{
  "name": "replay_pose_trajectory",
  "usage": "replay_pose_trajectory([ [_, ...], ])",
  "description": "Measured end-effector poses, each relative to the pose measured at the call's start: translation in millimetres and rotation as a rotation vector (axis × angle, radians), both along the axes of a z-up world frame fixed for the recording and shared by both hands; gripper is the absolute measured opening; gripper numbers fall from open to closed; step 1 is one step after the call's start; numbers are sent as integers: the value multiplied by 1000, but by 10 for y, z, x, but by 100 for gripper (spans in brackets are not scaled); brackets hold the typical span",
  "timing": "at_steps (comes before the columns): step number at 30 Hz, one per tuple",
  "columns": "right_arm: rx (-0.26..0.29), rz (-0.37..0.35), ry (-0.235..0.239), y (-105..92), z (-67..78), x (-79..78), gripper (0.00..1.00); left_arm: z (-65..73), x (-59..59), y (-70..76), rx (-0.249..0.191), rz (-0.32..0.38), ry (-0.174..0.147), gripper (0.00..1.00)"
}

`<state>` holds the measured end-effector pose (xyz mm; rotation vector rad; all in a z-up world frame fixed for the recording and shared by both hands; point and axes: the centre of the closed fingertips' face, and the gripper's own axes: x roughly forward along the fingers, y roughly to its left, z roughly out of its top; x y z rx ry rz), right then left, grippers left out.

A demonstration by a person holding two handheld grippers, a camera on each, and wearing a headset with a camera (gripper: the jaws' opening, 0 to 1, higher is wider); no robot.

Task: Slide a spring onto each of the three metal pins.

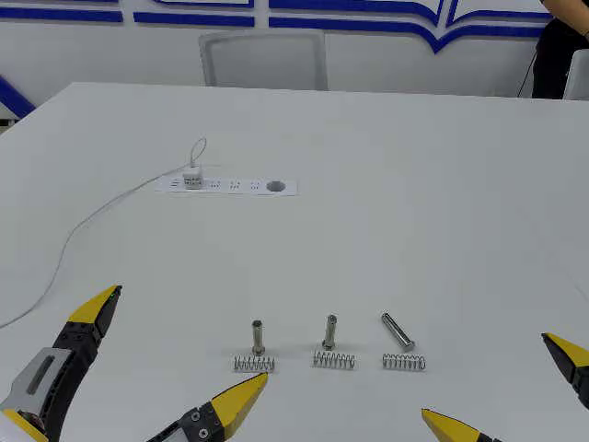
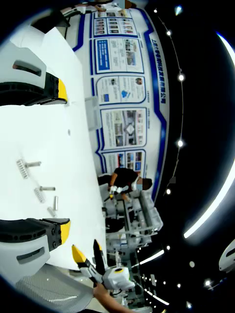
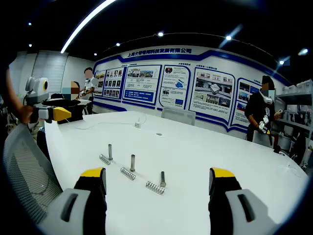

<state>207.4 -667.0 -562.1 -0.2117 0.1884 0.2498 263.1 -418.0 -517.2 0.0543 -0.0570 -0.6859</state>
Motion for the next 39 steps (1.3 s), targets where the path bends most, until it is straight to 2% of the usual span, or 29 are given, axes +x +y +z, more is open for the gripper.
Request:
replay_pose_trajectory([
  [3, -5, 6, 2, 4, -12, -3, 87, 6, -10, -13, 4, -5, -8, 98],
  [6, -24, 2, -15, -6, 19, -3, 87, -7, -25, -37, 15, -15, -7, 98],
  [9, -3, 0, -10, -8, 16, 0, 87, -13, -28, -49, 24, -18, -9, 98],
  [12, -12, -2, -8, -22, 5, 0, 87, -26, -24, -42, 30, -16, -6, 97],
  [15, -23, -7, -31, -35, 45, 7, 88, -30, -19, -38, 31, -13, -5, 98],
  [30, -37, -6, -6, -34, -3, -4, 88, -93, -12, -33, 38, -10, 24, 97],
  [32, -50, 0, -3, -28, -17, -2, 88, -90, -16, -37, 38, -14, 23, 97],
  [35, -114, 12, 30, -15, -94, -11, 88, -100, -30, -57, 54, -23, 20, 97],
  [39, -108, 17, 46, 1, -114, -18, 87, -114, -37, -68, 68, -28, 23, 97],
])
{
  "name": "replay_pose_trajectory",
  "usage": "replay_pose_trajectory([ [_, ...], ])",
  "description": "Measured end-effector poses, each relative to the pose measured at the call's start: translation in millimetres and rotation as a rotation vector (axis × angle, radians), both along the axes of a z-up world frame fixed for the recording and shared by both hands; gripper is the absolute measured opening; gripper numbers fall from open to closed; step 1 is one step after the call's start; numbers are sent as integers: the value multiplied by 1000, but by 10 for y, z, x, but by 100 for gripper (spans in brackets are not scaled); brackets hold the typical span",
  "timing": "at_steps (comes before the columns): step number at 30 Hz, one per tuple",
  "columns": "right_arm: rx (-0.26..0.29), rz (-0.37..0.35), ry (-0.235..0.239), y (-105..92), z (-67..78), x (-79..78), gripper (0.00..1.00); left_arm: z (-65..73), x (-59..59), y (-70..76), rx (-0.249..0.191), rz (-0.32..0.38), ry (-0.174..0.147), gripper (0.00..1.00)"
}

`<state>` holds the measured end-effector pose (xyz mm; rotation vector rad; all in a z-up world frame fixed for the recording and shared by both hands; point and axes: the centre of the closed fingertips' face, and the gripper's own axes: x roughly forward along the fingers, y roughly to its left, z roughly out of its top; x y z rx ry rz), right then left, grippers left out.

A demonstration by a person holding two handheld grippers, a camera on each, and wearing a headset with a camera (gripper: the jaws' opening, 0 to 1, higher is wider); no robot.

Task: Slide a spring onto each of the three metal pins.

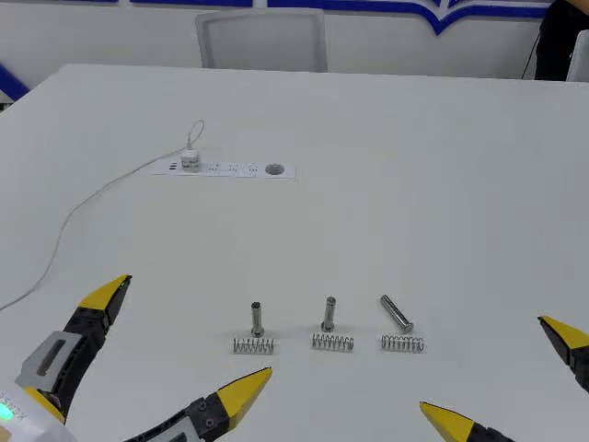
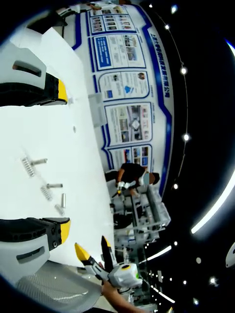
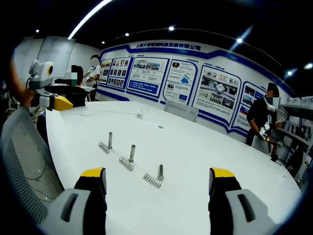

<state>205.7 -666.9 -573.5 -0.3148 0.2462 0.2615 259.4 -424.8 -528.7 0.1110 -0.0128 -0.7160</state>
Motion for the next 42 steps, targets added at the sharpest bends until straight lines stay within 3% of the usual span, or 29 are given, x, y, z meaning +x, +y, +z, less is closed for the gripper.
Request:
replay_pose_trajectory([
  [5, 15, -14, 11, -38, -12, -1, 87, -3, 28, 43, -11, 17, 12, 97],
  [12, -55, 25, 22, 26, -41, -19, 85, -31, 49, 74, -9, 31, 32, 96],
  [15, -53, 17, 34, 4, -59, -12, 85, -43, 40, 58, 3, 23, 33, 95],
  [21, 22, -43, 43, -133, -37, 17, 85, -83, 37, 39, 22, 11, 42, 94],
  [28, 82, -73, 94, -191, -79, 56, 83, -139, 45, 49, 33, 12, 71, 94],
  [34, 189, -106, 98, -173, -64, 191, 80, -186, 49, 65, 51, 16, 88, 94],
  [38, 198, -100, 123, -135, -118, 244, 79, -202, 52, 72, 59, 16, 91, 93],
  [42, 168, -60, 142, -69, -144, 306, 77, -238, 55, 77, 64, 18, 108, 93],
])
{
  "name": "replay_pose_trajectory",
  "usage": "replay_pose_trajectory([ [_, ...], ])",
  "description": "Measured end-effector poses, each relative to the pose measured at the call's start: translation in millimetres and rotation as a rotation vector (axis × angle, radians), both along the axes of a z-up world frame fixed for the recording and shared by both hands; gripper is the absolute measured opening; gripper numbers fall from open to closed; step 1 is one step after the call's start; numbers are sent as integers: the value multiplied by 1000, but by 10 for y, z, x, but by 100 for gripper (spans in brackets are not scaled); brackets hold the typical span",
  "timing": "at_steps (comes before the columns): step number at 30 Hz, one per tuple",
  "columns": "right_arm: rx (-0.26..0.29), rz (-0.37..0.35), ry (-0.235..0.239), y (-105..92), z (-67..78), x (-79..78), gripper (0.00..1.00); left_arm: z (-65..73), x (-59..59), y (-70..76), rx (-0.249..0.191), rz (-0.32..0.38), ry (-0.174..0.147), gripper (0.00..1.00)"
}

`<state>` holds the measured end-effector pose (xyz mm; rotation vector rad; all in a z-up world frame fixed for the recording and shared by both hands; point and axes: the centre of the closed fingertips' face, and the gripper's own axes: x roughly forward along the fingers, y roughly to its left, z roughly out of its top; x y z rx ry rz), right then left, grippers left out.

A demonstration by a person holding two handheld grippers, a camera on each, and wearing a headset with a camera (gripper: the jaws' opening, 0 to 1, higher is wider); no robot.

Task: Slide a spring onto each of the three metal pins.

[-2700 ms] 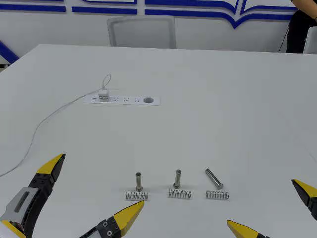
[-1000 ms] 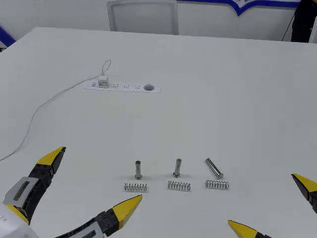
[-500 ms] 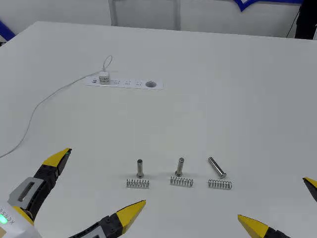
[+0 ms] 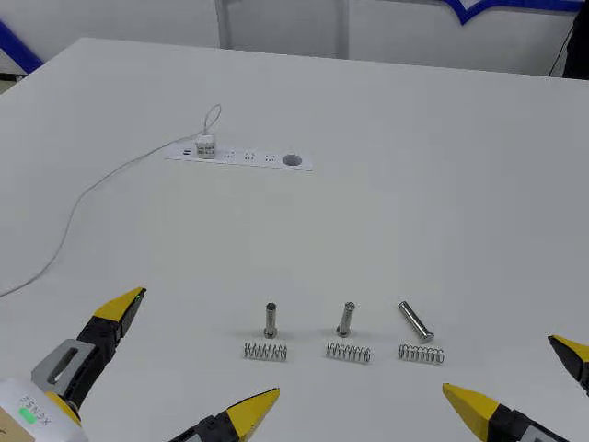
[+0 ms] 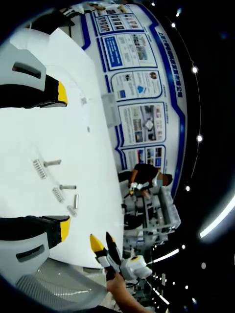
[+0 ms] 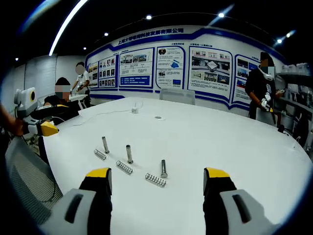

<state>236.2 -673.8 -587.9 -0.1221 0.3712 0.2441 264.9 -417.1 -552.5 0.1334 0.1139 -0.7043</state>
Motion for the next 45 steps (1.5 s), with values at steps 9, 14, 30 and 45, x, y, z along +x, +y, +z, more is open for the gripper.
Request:
replay_pose_trajectory([
  [9, -31, 27, 14, -2, -9, 160, 70, -30, 2, 7, 8, 1, 16, 93],
  [14, -37, 45, 38, 9, -68, 234, 68, -74, 0, 8, 24, 1, 30, 92],
  [30, -67, 93, 119, 16, -268, 573, 61, -177, 0, 33, 57, 9, 68, 94],
  [45, -53, 110, 235, 54, -589, 1052, 46, -202, 14, 54, 62, 23, 77, 93],
])
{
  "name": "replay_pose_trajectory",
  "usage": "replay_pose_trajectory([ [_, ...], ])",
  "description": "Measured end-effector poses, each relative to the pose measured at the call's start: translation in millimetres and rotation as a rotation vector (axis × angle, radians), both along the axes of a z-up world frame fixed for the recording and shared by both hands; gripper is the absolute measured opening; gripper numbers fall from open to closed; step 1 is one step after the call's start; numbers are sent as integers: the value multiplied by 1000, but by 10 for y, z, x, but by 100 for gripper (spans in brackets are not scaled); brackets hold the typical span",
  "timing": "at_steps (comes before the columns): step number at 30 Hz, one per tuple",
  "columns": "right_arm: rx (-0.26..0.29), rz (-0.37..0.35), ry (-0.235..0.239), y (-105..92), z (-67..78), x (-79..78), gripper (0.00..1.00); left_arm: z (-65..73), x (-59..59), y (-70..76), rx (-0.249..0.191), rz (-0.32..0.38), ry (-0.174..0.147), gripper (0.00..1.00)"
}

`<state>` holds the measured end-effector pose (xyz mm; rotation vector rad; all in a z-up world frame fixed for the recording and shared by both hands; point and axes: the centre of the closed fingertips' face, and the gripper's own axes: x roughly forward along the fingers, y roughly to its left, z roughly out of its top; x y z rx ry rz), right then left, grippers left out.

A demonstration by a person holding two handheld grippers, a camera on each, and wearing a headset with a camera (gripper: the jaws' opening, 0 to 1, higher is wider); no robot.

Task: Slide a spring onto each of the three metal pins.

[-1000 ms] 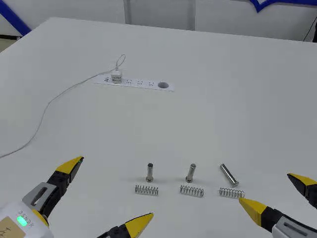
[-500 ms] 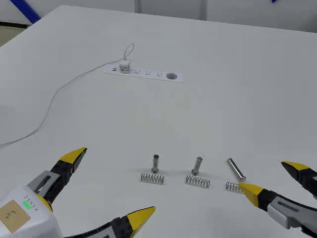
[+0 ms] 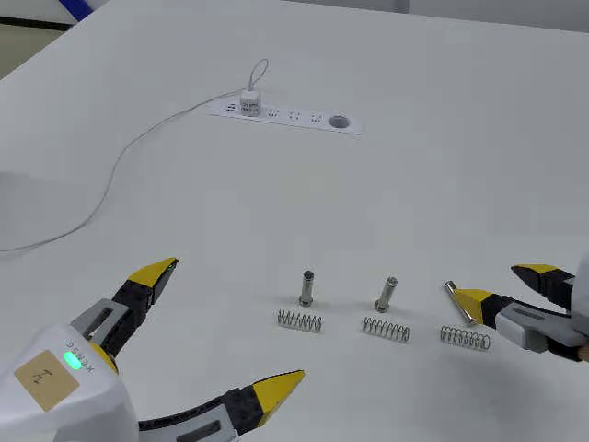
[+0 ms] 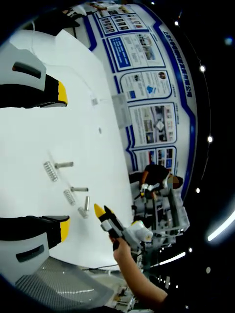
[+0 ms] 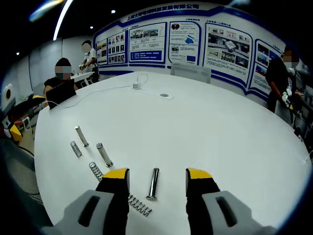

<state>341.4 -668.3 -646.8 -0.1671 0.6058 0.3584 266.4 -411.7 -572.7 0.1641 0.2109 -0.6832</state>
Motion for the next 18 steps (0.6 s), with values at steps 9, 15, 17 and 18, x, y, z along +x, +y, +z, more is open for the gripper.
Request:
replay_pose_trajectory([
  [9, 36, -20, 99, 20, -310, 188, 28, -35, -8, -8, 17, -7, 12, 93],
  [15, -23, 25, 136, 48, -449, 215, 24, -32, 6, 16, 8, 5, 17, 93],
  [17, -22, 29, 145, 61, -478, 223, 22, -54, 5, 21, 18, 5, 25, 93],
  [18, -29, 31, 150, 58, -497, 224, 21, -54, 4, 19, 16, 4, 25, 93],
])
